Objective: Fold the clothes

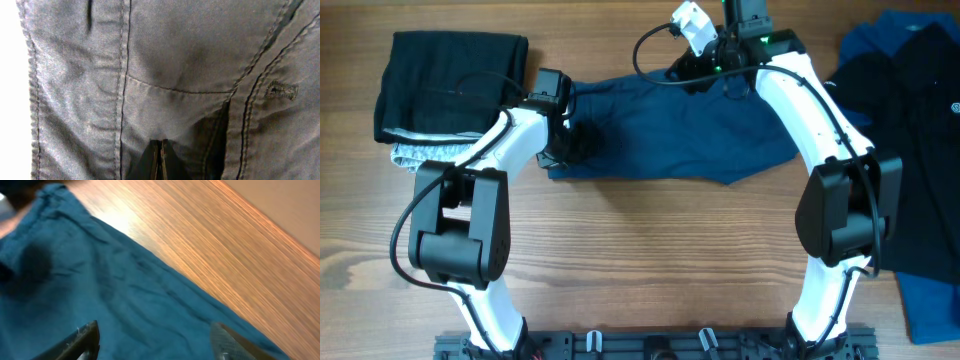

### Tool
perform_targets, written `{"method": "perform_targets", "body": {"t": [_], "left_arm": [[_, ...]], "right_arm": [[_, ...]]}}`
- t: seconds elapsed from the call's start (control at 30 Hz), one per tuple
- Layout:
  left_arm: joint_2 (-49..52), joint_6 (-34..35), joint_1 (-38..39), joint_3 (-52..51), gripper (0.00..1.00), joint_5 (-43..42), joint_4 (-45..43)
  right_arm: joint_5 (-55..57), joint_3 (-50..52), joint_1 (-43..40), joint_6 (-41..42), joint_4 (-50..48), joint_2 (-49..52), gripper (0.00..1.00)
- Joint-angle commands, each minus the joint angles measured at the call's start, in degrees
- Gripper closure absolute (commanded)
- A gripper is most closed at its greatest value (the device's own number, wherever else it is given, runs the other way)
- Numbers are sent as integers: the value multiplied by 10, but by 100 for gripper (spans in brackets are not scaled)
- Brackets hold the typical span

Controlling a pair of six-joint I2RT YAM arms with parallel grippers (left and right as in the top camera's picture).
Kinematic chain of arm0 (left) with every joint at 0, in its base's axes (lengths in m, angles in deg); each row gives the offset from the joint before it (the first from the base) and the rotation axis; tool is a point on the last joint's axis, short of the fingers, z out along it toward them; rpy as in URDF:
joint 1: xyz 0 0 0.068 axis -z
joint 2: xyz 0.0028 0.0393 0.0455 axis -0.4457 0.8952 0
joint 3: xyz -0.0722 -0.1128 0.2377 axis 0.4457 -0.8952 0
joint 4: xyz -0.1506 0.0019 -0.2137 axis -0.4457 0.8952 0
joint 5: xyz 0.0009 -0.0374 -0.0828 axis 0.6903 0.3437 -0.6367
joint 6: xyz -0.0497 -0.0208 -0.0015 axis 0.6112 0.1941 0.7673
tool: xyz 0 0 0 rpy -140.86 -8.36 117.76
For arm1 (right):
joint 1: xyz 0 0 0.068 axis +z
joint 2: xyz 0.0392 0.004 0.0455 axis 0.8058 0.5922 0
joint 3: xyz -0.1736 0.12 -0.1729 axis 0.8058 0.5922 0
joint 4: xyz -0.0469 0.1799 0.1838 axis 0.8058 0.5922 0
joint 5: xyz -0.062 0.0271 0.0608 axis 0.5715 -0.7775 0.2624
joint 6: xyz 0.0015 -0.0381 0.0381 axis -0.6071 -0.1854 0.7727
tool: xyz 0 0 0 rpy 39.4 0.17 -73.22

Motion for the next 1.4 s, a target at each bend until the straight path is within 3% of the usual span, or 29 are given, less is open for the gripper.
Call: {"method": "perform_targets", "body": {"t": [0.0, 0.07, 0.17, 0.3, 0.5, 0.7, 1.0, 1.2, 1.37], "left_arm": [[43, 3, -5, -40, 96, 29, 13], [43, 3, -5, -39, 96, 29, 11], [39, 3, -5, -35, 96, 29, 6], [-10, 3, 2, -8, 95, 28, 9], [-101, 4, 11, 10, 85, 21, -42], [-101, 3, 9, 10, 83, 21, -78], [-101, 3, 9, 10, 82, 28, -81], [-101, 3, 9, 10, 80, 36, -73], [-94, 4, 9, 10, 79, 36, -34]], "right_arm": [[104, -7, -12, 71, 18, -8, 55], [121, -7, -23, 106, 32, -8, 59], [115, -6, -32, 127, 56, -5, 79], [61, 17, -28, 126, 84, -3, 91], [47, 95, -28, 178, 82, 7, 94], [47, 217, -28, 235, 45, 11, 96], [47, 302, -26, 368, 115, 11, 96], [44, 308, -5, 352, 160, -3, 96], [45, 214, -5, 276, 189, -83, 91]]}}
